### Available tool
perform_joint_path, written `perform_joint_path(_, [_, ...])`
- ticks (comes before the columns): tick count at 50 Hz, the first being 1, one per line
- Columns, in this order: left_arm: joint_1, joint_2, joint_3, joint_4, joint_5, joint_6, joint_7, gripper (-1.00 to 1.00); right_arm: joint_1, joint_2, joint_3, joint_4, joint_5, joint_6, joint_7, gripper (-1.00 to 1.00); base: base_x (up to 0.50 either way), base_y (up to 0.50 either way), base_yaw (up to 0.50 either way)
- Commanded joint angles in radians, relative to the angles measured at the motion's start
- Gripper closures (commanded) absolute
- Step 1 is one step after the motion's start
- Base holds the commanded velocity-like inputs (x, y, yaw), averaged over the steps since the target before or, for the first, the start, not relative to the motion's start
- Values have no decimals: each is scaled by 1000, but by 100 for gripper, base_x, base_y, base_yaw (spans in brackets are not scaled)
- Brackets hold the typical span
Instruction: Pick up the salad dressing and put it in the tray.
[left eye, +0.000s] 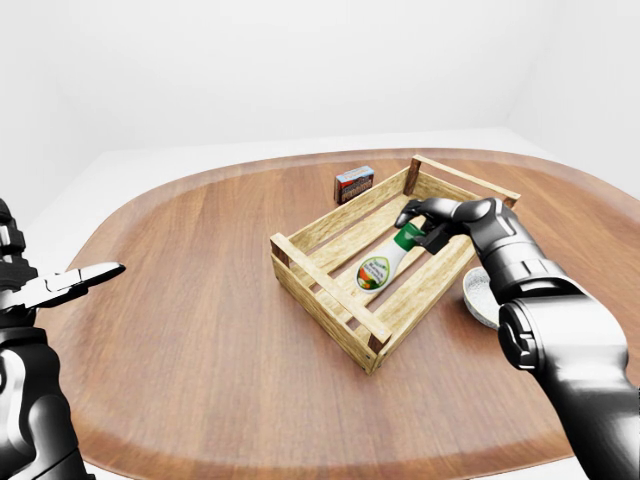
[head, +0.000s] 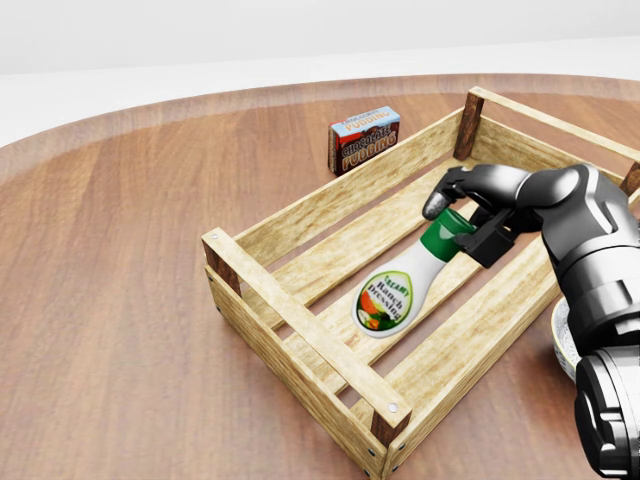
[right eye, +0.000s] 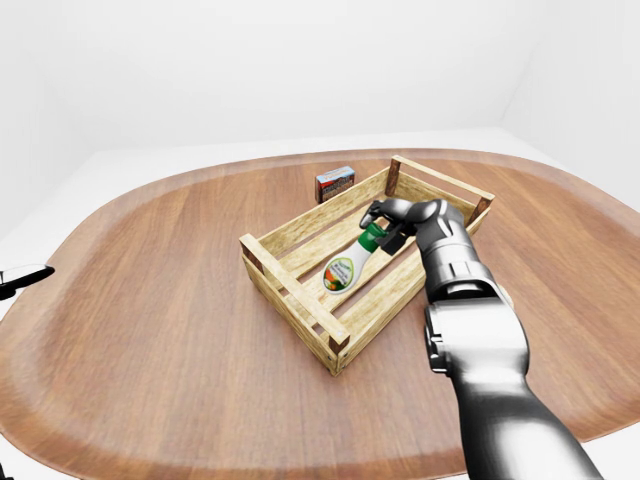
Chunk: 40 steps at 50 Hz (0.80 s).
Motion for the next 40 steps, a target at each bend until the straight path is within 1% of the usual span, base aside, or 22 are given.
perform_joint_path(1, [-1,1,0,8,-1,0,-1,-100,0,21,-40,38,-45,0,0,100,0,0,0])
perform_joint_path(3, [-1,2,0,8,-2,0,0,-100,3,23,-39,38,-45,0,0,100,0,0,0])
perform_joint_path(10, [-1,0,-4,11,1,0,-1,-100,-2,21,-37,42,-64,0,-105,100,0,0,0])
perform_joint_path(13, [-1,0,-5,14,2,0,-2,-100,-4,17,-22,46,-96,0,-160,100,0,0,0])
perform_joint_path(17, [0,0,-5,20,3,0,-3,-100,-9,20,-17,48,-125,0,-177,100,0,0,0])
perform_joint_path(18, [0,0,-4,17,1,0,-3,-100,-5,17,3,50,-158,0,-212,100,0,0,0])
perform_joint_path(19, [0,1,-3,15,0,0,-3,-100,-7,19,-6,51,-157,0,-211,100,0,0,0])
perform_joint_path(21, [1,0,-4,14,0,0,-3,-100,-10,16,11,53,-198,0,-254,100,0,0,0])
perform_joint_path(29, [1,-1,-5,11,1,0,-4,-100,-13,21,4,56,-265,0,-368,100,0,0,0])
perform_joint_path(31, [1,-1,-4,12,1,0,-5,-100,-12,23,0,57,-270,0,-375,100,0,0,0])
perform_joint_path(33, [1,-1,-4,13,1,0,-5,-100,-1,22,29,60,-320,0,-395,100,0,0,0])
perform_joint_path(35, [1,-1,-3,13,-1,0,-5,-100,3,26,21,61,-329,0,-393,100,0,0,0])
perform_joint_path(37, [2,-2,-5,15,0,0,-6,-100,11,24,47,64,-378,0,-389,100,0,0,0])
perform_joint_path(40, [2,-2,-5,17,0,0,-7,-100,19,29,34,65,-395,0,-375,100,0,0,0])
